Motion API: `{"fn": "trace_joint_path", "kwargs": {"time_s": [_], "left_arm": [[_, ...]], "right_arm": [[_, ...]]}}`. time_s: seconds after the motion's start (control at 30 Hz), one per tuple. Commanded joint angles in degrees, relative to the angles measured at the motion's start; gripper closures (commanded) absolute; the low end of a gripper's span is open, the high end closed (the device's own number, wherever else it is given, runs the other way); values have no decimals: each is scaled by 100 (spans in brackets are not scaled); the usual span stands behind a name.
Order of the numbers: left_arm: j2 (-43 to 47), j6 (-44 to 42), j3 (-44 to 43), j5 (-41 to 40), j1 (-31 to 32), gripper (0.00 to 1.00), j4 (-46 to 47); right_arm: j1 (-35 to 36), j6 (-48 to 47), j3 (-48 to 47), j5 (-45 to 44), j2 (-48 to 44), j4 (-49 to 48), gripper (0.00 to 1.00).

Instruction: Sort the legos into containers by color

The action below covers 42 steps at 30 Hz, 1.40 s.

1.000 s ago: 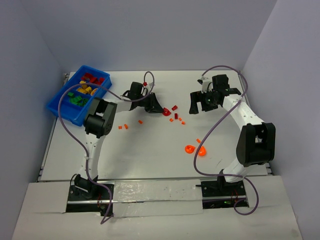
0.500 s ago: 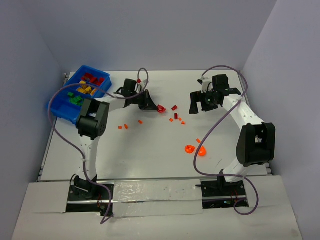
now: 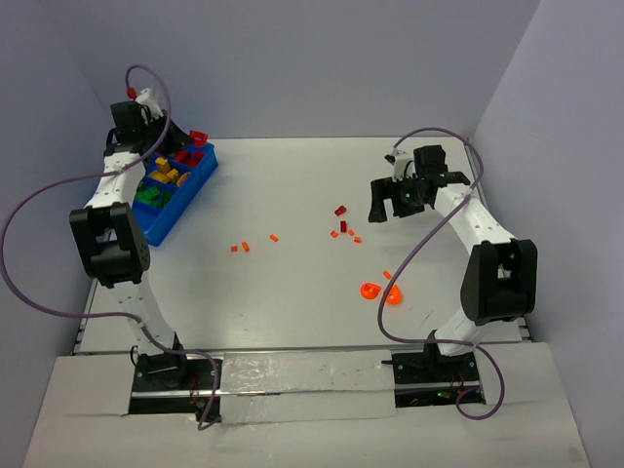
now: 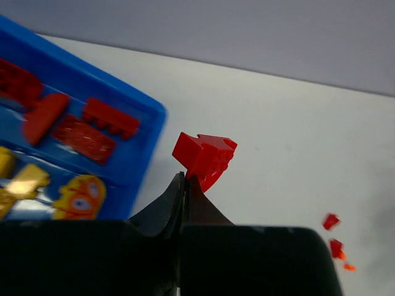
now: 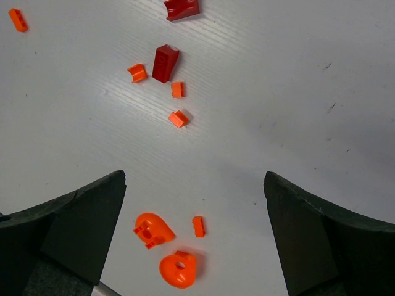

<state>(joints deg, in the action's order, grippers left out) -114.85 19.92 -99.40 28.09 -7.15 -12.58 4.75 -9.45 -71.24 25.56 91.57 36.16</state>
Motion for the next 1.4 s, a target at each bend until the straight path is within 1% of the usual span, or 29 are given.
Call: {"fn": "trace_joint_path", "kwargs": {"time_s": [0.0,0.07,0.17,0.27,0.33,0.6,0.73,0.83,0.9,0.97,1.0,1.17,1.3,1.37], "left_arm": [[-485,-433,-802,-877,-112,100,-140],[-837,-445,-1300,-1056,-169,100,-129],[-1291,-480,-1815,-1266,-191,100,-107],[-1467,-480,-2036,-1379,-196,100,-115],[-1528,-510,-1973,-1430,-205,100,-80],[-1347,-564,-1148,-1293,-283,100,198],[-1452,-586,-1132,-1132,-284,100,98],[-1644,-584,-1292,-1089,-279,93,-87],[-1692,-588,-1336,-1082,-284,78,-104],[-1701,-595,-1356,-1060,-285,66,-82],[-1709,-595,-1400,-1059,-279,58,-97],[-1827,-668,-1773,-1089,-279,44,-353],[-1630,-665,-1750,-1084,-287,42,-348],[-1339,-626,-1592,-1010,-276,42,-230]], "right_arm": [[58,14,-206,45,-125,-112,0],[63,14,-217,43,-108,-107,0],[70,4,-250,26,-51,-90,0],[70,-4,-259,-9,-43,-69,0],[66,-13,-259,-27,-43,-60,0],[65,-13,-329,-12,89,-35,0],[75,-13,-382,-2,145,-25,0],[78,8,-411,-44,181,-52,0],[100,33,-442,-57,225,-80,0],[136,59,-471,-78,272,-110,0],[161,67,-480,-80,301,-146,0],[439,142,-590,-324,470,-364,1],[671,242,-733,-693,713,-534,3],[820,345,-857,-1088,945,-645,5]]}}
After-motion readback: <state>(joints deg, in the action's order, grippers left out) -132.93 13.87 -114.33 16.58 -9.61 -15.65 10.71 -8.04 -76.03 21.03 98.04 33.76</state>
